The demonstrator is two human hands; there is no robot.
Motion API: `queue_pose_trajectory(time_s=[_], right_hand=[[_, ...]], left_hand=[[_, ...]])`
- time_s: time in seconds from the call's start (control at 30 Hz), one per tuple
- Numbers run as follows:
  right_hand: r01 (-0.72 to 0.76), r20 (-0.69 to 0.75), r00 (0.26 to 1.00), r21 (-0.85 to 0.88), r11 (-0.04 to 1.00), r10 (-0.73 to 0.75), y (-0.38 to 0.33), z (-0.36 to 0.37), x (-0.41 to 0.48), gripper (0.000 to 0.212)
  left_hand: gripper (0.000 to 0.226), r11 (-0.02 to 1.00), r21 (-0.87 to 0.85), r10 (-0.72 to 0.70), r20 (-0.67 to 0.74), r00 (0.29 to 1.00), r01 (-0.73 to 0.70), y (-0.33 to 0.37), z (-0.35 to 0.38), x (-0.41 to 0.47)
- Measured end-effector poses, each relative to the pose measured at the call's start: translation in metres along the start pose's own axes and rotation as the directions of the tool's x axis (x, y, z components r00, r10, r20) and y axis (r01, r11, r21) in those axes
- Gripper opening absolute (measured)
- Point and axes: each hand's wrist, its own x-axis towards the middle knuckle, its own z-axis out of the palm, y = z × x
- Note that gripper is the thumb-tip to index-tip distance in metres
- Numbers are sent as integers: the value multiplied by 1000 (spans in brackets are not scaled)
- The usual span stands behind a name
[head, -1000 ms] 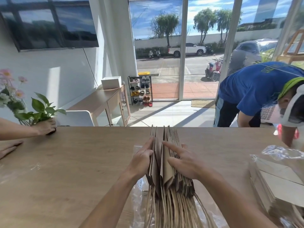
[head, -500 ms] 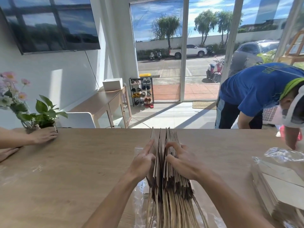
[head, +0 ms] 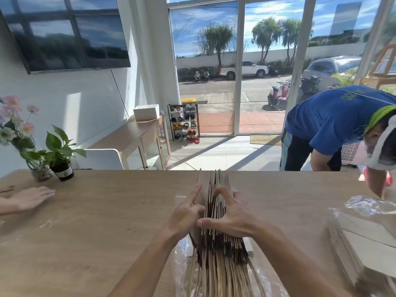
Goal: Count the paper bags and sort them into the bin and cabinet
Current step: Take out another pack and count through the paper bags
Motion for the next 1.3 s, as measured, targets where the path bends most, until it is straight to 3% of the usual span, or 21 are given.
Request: queue_pose_trajectory(time_s=[0.2, 0.33, 0.5, 0.67, 0.8, 0.87, 0.93, 1.0, 1.07, 1.13, 1.23, 1.3], right_hand=[[2, 5, 1000, 29, 1000, -2, -2, 0, -1, 64], [-26, -24, 999, 64, 998, 28, -3, 3, 1, 53], [-12, -35, 999, 49, 999, 14, -4, 5, -1, 57], [16, -37, 999, 60, 998, -14, -4, 5, -3, 66], [-32, -36, 999, 59, 998, 34, -1, 8, 0, 107], [-59, -52, 997, 57, 997, 62, -2, 10, 2, 118], [-68, -68, 995, 68, 995, 73, -4, 9, 2, 108], [-81, -75, 993, 73, 994, 86, -8, 7, 0, 91], [-108, -92, 989, 61, 992, 113, -8, 6, -1, 95], [-141, -113, 983, 41, 989, 145, -4, 8, -1, 105], [-178, -87, 978, 100, 979, 187, -1, 5, -4, 118], [-222, -25, 973, 181, 958, 230, 3, -1, -9, 115]], left_hand=[[53, 999, -49, 23, 4, 1000, -22, -3, 0, -1], [53, 993, -118, 9, 9, 1000, -8, -8, -2, -1], [47, 987, -163, -5, 8, 1000, 6, -8, 1, 1], [38, 967, -216, -124, 53, 991, 133, -1, 8, -8], [34, 978, -156, -119, 114, 986, 136, -16, 9, -5], [41, 984, -122, -113, 127, 985, 128, -24, 9, -2], [48, 997, -7, -70, 97, 993, 71, -29, 9, 3], [64, 970, 240, 34, 58, 998, -47, -25, 5, 9], [89, 840, 514, 149, 95, 984, -177, -16, -2, 16], [110, 643, 707, 240, 181, 954, -296, -4, -10, 27], [123, 209, 866, 324, 378, 868, -455, 24, -17, 40], [123, -68, 838, 329, 531, 781, -541, 41, -14, 43]])
